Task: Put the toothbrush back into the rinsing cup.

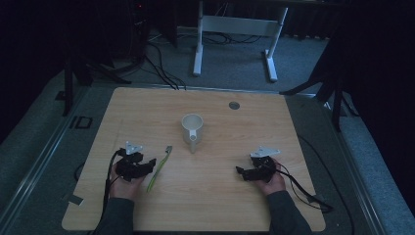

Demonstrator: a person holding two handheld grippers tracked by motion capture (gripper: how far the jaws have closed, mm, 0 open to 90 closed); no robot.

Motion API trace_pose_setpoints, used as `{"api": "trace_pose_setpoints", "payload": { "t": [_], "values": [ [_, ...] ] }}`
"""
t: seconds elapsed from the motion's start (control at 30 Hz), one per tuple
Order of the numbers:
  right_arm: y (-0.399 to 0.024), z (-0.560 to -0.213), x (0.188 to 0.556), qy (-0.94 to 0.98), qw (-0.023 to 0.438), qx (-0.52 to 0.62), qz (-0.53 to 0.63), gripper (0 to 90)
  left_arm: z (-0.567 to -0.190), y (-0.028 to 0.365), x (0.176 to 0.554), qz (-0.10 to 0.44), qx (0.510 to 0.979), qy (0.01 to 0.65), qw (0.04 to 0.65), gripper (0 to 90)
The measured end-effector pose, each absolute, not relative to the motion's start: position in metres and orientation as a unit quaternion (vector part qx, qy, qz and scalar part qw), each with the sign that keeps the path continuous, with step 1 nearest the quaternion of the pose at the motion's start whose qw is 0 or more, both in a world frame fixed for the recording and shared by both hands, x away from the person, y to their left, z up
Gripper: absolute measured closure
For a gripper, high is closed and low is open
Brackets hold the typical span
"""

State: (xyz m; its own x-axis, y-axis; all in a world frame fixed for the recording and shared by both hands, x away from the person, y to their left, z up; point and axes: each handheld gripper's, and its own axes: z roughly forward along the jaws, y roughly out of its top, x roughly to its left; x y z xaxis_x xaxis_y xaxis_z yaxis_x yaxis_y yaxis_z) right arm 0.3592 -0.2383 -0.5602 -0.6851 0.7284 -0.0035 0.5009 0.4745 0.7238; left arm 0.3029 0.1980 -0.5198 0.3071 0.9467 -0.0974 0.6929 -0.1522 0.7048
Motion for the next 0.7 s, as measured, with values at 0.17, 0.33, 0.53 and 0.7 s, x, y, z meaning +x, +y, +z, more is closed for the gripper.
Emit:
{"api": "trace_pose_setpoints", "payload": {
  "t": [0.17, 0.33, 0.53, 0.7],
  "values": [
    [-0.238, -0.56, 0.359, 0.844, 0.158, 0.364, 0.361, 17.6, -0.51, 0.196, 0.301, 0.189, 0.738, 0.552, 0.339, 45.4],
    [-0.238, -0.56, 0.359, 0.844, 0.158, 0.364, 0.361, 17.6, -0.498, 0.199, 0.3, 0.195, 0.735, 0.55, 0.345, 45.5],
    [-0.238, -0.56, 0.359, 0.844, 0.158, 0.364, 0.36, 17.6, -0.491, 0.2, 0.303, 0.195, 0.743, 0.545, 0.337, 47.7],
    [-0.238, -0.56, 0.359, 0.844, 0.158, 0.364, 0.36, 17.6, -0.485, 0.199, 0.307, 0.195, 0.746, 0.542, 0.334, 47.9]
  ]
}}
